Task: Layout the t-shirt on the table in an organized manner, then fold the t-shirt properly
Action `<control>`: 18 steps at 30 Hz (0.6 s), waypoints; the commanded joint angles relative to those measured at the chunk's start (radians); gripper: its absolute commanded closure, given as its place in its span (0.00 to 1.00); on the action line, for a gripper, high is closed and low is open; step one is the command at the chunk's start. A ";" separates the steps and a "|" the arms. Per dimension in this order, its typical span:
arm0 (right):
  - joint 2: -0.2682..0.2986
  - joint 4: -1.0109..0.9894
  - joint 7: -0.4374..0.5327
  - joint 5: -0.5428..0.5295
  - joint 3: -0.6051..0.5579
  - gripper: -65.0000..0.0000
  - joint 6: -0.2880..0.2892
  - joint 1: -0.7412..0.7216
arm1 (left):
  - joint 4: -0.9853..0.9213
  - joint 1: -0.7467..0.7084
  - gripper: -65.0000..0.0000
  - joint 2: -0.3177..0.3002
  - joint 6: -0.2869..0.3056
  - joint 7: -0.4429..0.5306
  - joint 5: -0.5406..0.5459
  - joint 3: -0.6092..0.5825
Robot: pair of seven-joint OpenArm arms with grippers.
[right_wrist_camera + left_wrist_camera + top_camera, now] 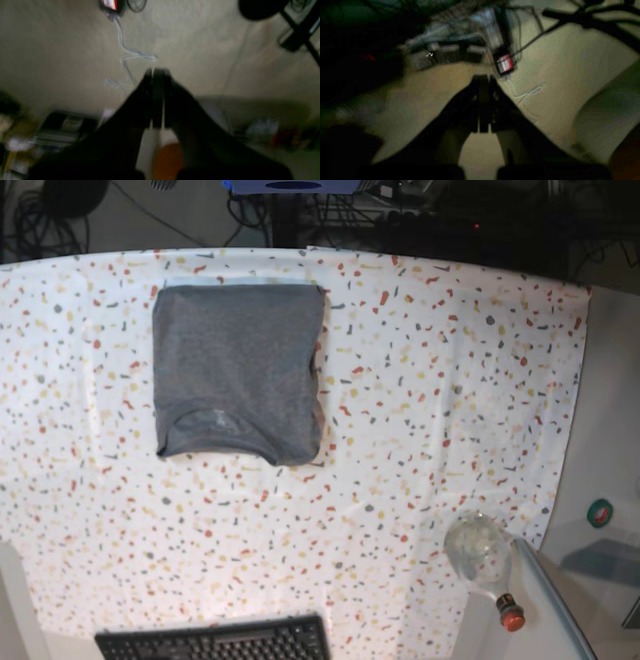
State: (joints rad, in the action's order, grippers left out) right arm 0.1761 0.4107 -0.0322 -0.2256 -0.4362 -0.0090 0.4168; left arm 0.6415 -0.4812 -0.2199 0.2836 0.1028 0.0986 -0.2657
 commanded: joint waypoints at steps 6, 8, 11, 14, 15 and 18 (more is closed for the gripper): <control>-0.031 -0.332 0.397 -0.002 -0.057 1.00 -0.003 -0.098 | -0.641 0.246 1.00 0.113 -0.002 0.423 -0.001 -0.002; -0.031 -0.332 0.400 -0.002 -0.037 1.00 -0.003 -0.101 | -0.641 0.237 1.00 0.110 -0.002 0.444 -0.001 -0.002; -0.031 -0.330 0.400 -0.002 -0.008 1.00 -0.003 -0.105 | -0.542 0.213 1.00 0.109 -0.002 0.375 -0.001 -0.005; -0.037 -0.330 0.400 -0.002 0.037 1.00 -0.003 -0.109 | -0.472 0.201 1.00 0.087 -0.002 0.346 -0.003 -0.007; -0.040 -0.330 0.400 -0.002 0.046 1.00 -0.003 -0.109 | -0.469 0.203 1.00 0.087 -0.002 0.348 -0.003 -0.014; -0.063 -0.330 0.397 -0.002 0.050 1.00 -0.003 -0.108 | -0.469 0.209 1.00 0.066 -0.002 0.352 -0.001 -0.057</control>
State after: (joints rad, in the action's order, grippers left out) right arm 0.1135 0.0837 0.3599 -0.2279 -0.3855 -0.0097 0.2928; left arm 0.1741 -0.2577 -0.1452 0.2802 0.4454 0.0959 -0.3233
